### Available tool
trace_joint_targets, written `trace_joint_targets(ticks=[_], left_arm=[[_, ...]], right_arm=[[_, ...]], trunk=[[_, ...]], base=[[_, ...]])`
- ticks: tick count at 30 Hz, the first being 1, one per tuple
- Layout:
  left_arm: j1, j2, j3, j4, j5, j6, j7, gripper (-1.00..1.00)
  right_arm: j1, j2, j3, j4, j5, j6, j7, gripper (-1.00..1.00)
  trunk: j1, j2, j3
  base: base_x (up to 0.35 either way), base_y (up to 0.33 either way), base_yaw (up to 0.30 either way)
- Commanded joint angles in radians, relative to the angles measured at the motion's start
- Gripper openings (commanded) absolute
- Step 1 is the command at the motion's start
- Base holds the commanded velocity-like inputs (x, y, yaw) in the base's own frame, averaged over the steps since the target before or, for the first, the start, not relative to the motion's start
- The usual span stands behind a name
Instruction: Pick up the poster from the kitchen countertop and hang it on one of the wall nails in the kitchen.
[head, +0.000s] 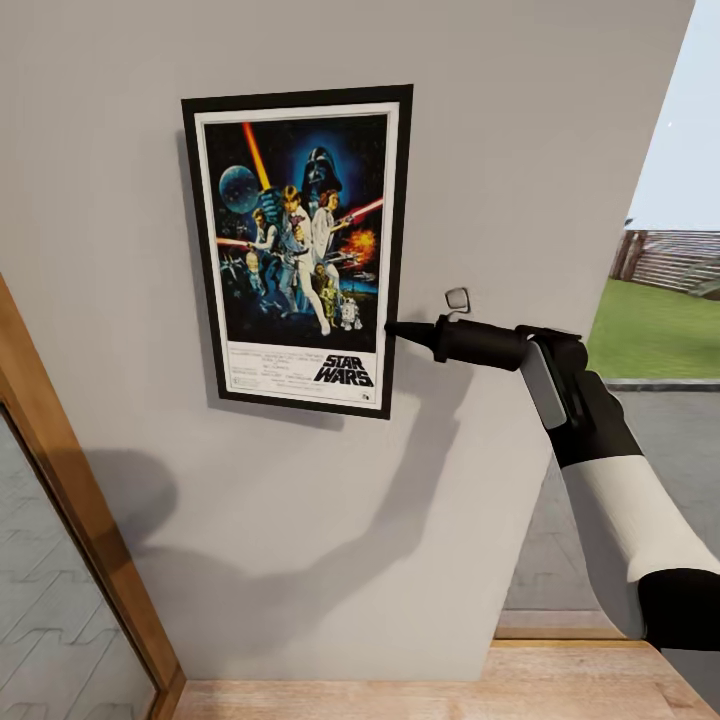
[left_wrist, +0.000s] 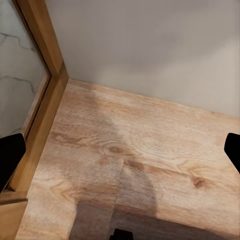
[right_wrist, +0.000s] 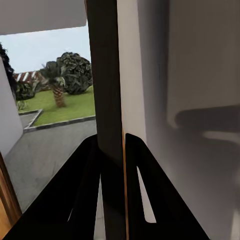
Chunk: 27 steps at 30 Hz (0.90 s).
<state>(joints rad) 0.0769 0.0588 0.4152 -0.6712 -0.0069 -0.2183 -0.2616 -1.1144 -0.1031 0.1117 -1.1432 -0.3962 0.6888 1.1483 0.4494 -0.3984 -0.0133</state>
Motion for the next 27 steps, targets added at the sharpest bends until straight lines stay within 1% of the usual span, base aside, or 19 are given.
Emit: trace_joint_targets(ticks=[1, 27], left_arm=[[0.0, -0.001, 0.004, -0.001, -0.001, -0.001, -0.007, 1.0], [0.0, -0.001, 0.004, -0.001, -0.001, -0.001, -0.007, 1.0]], right_arm=[[-0.001, -0.001, 0.002, 0.0, -0.009, 0.009, 0.001, -1.0], [-0.001, -0.001, 0.002, 0.0, -0.009, 0.009, 0.001, -1.0]], trunk=[[0.001, -0.002, -0.001], [0.001, -0.002, -0.001]], base=[[0.0, 0.0, 0.0], [0.0, 0.0, 0.0]])
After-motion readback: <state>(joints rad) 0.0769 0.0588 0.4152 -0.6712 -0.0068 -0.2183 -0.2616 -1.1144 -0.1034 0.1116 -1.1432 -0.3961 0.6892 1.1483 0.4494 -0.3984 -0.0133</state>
